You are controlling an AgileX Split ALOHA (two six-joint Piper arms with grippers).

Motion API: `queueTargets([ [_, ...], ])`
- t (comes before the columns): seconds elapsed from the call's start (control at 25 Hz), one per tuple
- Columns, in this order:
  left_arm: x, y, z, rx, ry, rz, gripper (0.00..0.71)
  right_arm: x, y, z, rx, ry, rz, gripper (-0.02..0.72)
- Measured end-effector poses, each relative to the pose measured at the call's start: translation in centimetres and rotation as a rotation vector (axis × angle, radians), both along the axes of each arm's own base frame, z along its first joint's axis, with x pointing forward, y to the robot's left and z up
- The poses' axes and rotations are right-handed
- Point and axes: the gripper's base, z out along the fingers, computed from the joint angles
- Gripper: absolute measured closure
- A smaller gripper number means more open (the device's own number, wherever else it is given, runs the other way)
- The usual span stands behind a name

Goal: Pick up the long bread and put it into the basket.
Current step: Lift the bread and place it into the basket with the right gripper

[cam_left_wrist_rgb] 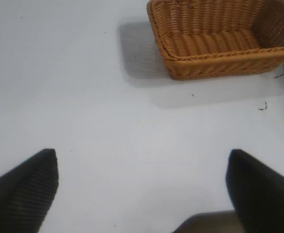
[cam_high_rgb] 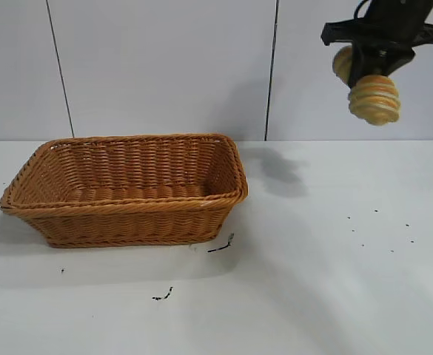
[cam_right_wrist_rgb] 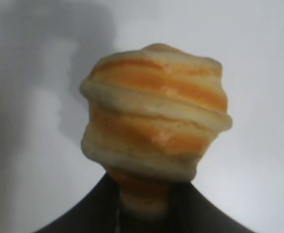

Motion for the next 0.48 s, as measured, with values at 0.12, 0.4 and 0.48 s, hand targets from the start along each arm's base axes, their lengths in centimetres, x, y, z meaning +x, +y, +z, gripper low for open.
queueTargets([
  [0.12, 0.0, 0.0, 0.0, 0.0, 0.0, 0.0, 0.018, -0.3, 4.4, 0.0, -0.023, -0.069, 0.167, 0.577],
  [0.4, 0.0, 0.0, 0.0, 0.0, 0.0, 0.0, 0.018, -2.8, 13.8, -1.0, -0.129, -0.281, 0.586, 0.593],
  [0.48, 0.0, 0.0, 0.0, 0.0, 0.0, 0.0, 0.018, -3.7, 16.2, -2.1, -0.165, -0.31, 0.71, 0.593],
])
